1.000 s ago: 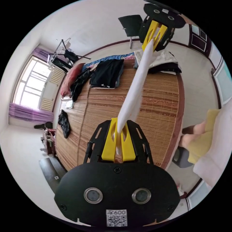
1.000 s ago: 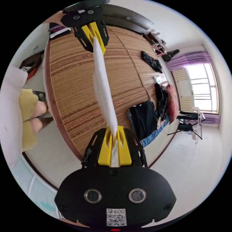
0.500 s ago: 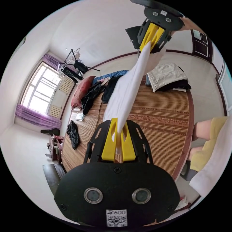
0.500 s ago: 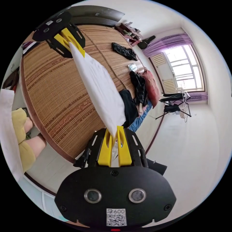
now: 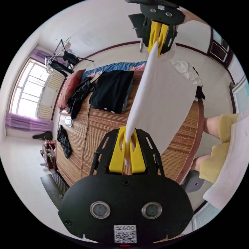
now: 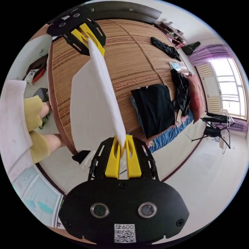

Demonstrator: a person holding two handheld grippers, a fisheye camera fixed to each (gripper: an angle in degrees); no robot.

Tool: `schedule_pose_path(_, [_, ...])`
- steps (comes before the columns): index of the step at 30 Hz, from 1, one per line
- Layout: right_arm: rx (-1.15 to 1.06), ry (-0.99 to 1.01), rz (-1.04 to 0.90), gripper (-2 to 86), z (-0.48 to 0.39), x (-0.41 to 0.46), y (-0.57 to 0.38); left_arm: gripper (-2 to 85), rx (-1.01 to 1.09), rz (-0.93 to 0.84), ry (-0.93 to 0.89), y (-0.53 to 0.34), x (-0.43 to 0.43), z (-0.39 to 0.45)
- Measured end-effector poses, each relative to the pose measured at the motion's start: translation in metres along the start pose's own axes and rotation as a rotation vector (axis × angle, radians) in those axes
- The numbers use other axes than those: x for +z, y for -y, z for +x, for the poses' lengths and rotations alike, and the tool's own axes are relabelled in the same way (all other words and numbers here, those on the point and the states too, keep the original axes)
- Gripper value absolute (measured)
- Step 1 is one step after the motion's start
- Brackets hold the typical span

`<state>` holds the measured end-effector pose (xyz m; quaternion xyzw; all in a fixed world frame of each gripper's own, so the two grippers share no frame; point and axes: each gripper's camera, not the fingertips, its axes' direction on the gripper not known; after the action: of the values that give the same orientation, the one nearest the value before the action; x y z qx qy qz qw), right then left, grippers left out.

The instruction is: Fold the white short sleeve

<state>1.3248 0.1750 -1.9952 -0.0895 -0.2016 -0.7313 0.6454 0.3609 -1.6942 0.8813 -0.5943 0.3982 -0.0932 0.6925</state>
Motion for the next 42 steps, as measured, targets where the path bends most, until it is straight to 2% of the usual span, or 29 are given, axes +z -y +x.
schedule_pose_path(5, [-0.061,-0.029,0.104,-0.8,0.071,-0.054,-0.044,0.6,-0.101,-0.029,0.023,0.038,0.038,-0.029])
schedule_pose_path(10, [-0.104,-0.011,0.176,-0.8,0.123,-0.106,-0.065,0.5,-0.151,0.007,0.068,0.035,0.056,-0.060])
schedule_pose_path(15, [-0.198,0.040,0.116,-0.8,0.150,-0.145,-0.056,0.8,-0.079,-0.005,0.053,0.019,0.089,-0.093])
schedule_pose_path(21, [-0.283,0.110,0.019,-0.8,0.179,-0.157,-0.034,1.0,0.026,-0.039,-0.089,-0.006,0.150,-0.149])
schedule_pose_path(24, [-0.286,0.026,0.006,-0.8,0.214,-0.162,-0.016,1.1,0.030,-0.063,-0.127,-0.012,0.186,-0.201])
schedule_pose_path(30, [-0.197,-0.258,0.122,-0.8,0.310,-0.193,0.000,0.8,-0.029,-0.020,0.053,-0.020,0.223,-0.331])
schedule_pose_path(32, [-0.173,-0.316,0.131,-0.7,0.335,-0.183,0.008,0.8,-0.031,0.019,0.151,-0.028,0.248,-0.364])
schedule_pose_path(36, [-0.154,-0.319,0.115,-0.8,0.338,-0.135,0.021,0.7,0.011,0.067,0.220,-0.054,0.317,-0.372])
schedule_pose_path(40, [-0.068,-0.349,0.122,-0.8,0.293,-0.044,0.036,0.7,-0.044,0.093,0.267,-0.100,0.424,-0.341])
schedule_pose_path(42, [-0.042,-0.365,0.064,-0.8,0.259,0.012,0.042,0.7,-0.006,0.077,0.253,-0.122,0.481,-0.309])
